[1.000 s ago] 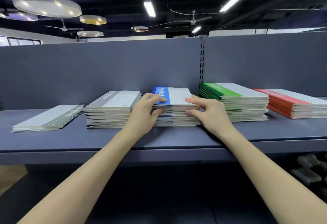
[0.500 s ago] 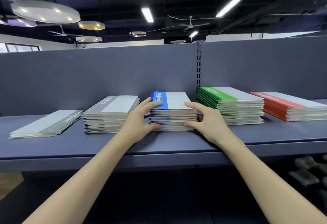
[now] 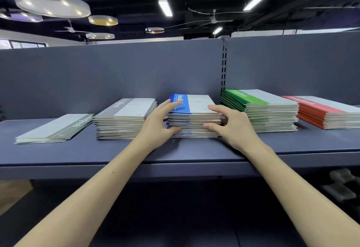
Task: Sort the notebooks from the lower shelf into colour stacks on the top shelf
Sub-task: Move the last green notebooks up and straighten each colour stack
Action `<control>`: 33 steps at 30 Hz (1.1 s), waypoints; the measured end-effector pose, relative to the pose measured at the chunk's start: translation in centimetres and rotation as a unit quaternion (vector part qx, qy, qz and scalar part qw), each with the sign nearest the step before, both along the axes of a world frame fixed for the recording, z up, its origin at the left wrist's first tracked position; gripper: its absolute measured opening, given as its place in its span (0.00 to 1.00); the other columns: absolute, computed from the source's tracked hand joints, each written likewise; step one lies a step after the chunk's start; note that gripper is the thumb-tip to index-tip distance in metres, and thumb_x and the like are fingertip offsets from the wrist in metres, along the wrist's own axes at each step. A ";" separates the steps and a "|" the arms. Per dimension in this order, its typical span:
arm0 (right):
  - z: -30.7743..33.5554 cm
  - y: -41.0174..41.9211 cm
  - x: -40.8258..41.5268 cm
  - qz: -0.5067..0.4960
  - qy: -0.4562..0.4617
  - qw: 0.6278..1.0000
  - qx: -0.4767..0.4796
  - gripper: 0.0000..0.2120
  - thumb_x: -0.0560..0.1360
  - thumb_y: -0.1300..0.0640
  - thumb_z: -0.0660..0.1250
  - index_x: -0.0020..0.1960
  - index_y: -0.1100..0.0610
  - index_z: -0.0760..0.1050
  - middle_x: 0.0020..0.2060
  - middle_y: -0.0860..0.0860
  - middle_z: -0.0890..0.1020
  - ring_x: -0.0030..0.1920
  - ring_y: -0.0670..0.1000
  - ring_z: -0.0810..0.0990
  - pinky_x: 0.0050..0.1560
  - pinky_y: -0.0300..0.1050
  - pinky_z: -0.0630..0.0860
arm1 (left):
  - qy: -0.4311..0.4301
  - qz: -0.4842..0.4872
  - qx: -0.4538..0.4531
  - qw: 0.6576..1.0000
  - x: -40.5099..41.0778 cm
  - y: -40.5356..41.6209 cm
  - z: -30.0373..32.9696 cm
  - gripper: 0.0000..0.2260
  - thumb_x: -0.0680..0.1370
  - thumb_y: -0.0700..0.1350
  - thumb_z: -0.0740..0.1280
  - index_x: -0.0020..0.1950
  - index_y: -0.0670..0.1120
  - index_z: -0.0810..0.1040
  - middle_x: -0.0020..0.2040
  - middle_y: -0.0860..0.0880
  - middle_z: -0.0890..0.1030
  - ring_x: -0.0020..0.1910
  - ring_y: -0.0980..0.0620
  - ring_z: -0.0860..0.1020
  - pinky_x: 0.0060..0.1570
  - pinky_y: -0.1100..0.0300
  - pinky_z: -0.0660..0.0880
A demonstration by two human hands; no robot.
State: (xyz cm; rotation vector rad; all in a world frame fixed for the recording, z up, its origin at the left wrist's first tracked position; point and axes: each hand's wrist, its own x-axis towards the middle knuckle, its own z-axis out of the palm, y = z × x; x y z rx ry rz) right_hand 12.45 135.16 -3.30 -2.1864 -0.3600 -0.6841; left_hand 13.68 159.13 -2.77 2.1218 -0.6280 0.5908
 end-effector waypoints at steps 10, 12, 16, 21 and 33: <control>0.2 -0.1 -0.4 -0.006 0.006 1.000 0.022 0.25 0.72 0.52 0.77 0.68 0.52 0.76 0.53 0.45 0.81 0.51 0.43 0.77 0.47 0.18 0.64 | 0.003 0.021 -0.016 1.000 0.3 0.0 -0.2 0.34 0.72 0.44 0.77 0.75 0.52 0.68 0.65 0.57 0.75 0.61 0.61 0.74 0.55 0.79 0.67; 0.3 0.0 -0.3 -0.008 0.009 0.999 0.044 0.25 0.70 0.53 0.79 0.66 0.52 0.77 0.52 0.44 0.81 0.52 0.44 0.79 0.47 0.19 0.66 | 0.003 0.024 -0.011 1.000 0.6 -0.1 -0.3 0.33 0.72 0.43 0.77 0.74 0.53 0.69 0.65 0.56 0.75 0.62 0.60 0.74 0.53 0.79 0.68; 0.5 0.2 0.1 -0.033 0.001 0.999 0.011 0.25 0.71 0.50 0.78 0.66 0.52 0.78 0.53 0.47 0.84 0.53 0.49 0.79 0.49 0.32 0.67 | -0.009 0.031 -0.010 0.999 1.0 -0.3 -0.3 0.29 0.71 0.41 0.78 0.70 0.55 0.75 0.65 0.56 0.76 0.61 0.58 0.74 0.51 0.77 0.70; 0.2 -0.3 -0.2 -0.016 0.034 0.999 -0.031 0.36 0.67 0.44 0.79 0.72 0.49 0.72 0.57 0.47 0.82 0.56 0.50 0.79 0.61 0.44 0.74 | -0.024 0.033 0.020 0.999 0.6 0.0 -0.3 0.31 0.69 0.46 0.79 0.70 0.55 0.73 0.65 0.57 0.75 0.62 0.60 0.73 0.57 0.72 0.71; -0.2 -0.4 0.6 -0.017 0.021 0.998 -0.048 0.37 0.66 0.58 0.80 0.71 0.45 0.71 0.57 0.49 0.83 0.59 0.52 0.79 0.62 0.43 0.72 | -0.040 0.079 0.074 0.993 0.8 -0.4 -0.4 0.40 0.64 0.46 0.83 0.71 0.53 0.68 0.66 0.53 0.74 0.58 0.53 0.74 0.60 0.60 0.70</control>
